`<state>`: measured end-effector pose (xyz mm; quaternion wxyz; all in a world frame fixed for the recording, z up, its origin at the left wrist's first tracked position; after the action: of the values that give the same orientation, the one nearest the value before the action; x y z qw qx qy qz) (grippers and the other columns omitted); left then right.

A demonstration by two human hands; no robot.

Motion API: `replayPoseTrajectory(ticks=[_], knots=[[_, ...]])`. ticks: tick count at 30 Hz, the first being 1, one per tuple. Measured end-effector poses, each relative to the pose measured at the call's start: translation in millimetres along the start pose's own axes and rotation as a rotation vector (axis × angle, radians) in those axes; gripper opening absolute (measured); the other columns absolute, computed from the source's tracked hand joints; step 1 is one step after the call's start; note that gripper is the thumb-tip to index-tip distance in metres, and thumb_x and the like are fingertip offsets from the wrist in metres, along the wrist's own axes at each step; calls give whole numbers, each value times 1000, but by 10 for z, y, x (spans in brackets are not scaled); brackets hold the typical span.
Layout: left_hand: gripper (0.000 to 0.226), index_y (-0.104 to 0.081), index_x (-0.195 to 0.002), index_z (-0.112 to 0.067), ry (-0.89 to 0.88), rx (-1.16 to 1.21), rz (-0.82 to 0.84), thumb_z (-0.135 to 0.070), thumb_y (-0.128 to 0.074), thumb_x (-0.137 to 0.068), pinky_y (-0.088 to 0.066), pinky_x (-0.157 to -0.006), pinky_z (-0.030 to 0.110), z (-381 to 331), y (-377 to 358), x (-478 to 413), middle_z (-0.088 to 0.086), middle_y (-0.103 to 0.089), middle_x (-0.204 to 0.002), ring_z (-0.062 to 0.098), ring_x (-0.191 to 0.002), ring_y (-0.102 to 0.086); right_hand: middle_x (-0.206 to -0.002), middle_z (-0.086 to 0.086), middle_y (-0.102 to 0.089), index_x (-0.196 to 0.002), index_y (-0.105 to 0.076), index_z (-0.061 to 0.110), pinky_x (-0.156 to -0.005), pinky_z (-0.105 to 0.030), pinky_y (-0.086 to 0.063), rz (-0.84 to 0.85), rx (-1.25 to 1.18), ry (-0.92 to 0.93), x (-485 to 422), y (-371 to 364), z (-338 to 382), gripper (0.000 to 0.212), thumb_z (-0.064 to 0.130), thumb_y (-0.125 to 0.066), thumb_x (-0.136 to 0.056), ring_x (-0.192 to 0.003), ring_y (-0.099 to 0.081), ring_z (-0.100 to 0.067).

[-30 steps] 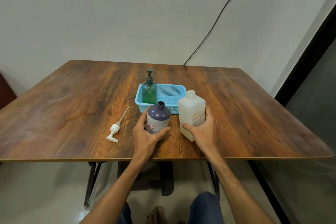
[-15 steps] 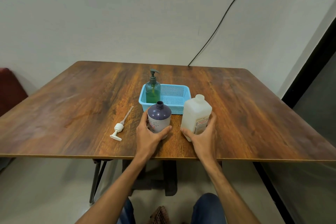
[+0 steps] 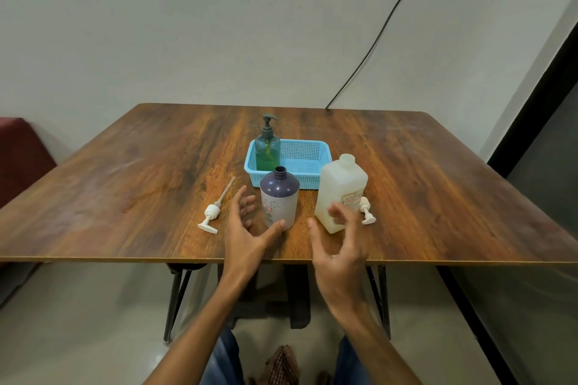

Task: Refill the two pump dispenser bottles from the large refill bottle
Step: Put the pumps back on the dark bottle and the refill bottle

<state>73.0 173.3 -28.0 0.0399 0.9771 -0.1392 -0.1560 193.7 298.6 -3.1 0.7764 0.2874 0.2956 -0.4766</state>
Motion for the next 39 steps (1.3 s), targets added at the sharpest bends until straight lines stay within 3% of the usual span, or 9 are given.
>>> replayPoseTrajectory(ticks=[3,8,13,18,21,25,31,34,39], knots=[[85,-46,-147,-31,-83,-112,-25,-40,-89,-75,-53,-99,34,-32,172,130,-12,-58,-136,5,-124,-57,-112,2,-62,-125,-57,9,-90,-22,-51,143,-24,-65,40,-173,21,47,17,-79,-85,-108,-58,-7],[52,-61,-134,-18,-260,-420,-152,-17,-81,-86,-48,-99,26,-83,505,85,-1,-60,-132,11,-119,-56,-138,5,-48,-142,-39,20,-106,-31,-46,285,-25,-201,-26,-474,-66,77,39,-81,-79,-130,-45,-8],[61,-56,-140,-18,-110,-568,-154,-30,-81,-85,-50,-101,40,121,735,-203,5,-57,-137,21,-123,-54,-151,7,-38,-151,-24,27,-113,-40,-41,407,-30,-371,-126,-696,-227,103,49,-84,-71,-138,-37,-10],[67,-55,-140,-16,37,-672,-144,-44,-80,-84,-49,-94,45,245,738,-356,6,-61,-127,23,-114,-53,-148,11,-45,-148,-32,27,-112,-38,-43,441,-78,-400,-132,-816,-307,96,46,-86,-71,-135,-43,-5],[56,-62,-128,-14,77,-712,-178,-40,-81,-84,-50,-93,46,280,717,-433,6,-64,-120,24,-110,-54,-148,12,-46,-148,-35,27,-112,-35,-42,455,-102,-415,-133,-828,-329,93,42,-86,-72,-134,-44,-4],[24,-72,-104,-16,65,-647,-204,-29,-80,-85,-54,-83,44,336,734,-488,5,-68,-104,19,-96,-57,-146,13,-48,-147,-36,28,-110,-29,-43,456,-112,-393,-133,-821,-349,89,41,-86,-74,-132,-46,-3],[34,-72,-120,-10,-38,-514,-243,-16,-79,-87,-49,-82,19,184,789,-477,6,-73,-113,10,-95,-64,-140,13,-52,-143,-40,27,-90,3,-37,451,-65,-361,-117,-821,-361,84,43,-85,-74,-124,-49,2],[36,-72,-118,-13,-110,-428,-274,-14,-82,-83,-50,-77,10,27,845,-471,-2,-73,-107,3,-90,-66,-140,12,-52,-143,-40,26,-87,5,-36,449,-64,-360,-112,-821,-361,84,43,-85,-75,-122,-48,4],[28,-72,-103,-17,-217,-200,-316,-12,-86,-79,-57,-68,19,-320,883,-437,-10,-71,-95,7,-83,-68,-138,14,-53,-141,-41,28,-90,-3,-40,450,-58,-360,-104,-806,-354,81,46,-84,-74,-122,-49,3]])
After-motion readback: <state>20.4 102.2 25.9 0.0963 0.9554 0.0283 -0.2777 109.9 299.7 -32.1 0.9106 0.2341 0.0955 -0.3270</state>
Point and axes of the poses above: each hand's wrist, its own x-axis away from the middle knuckle, its own y-axis out of the back of the hand, z = x × y, the point moved 1 cm from there along -x, towards the middle knuckle
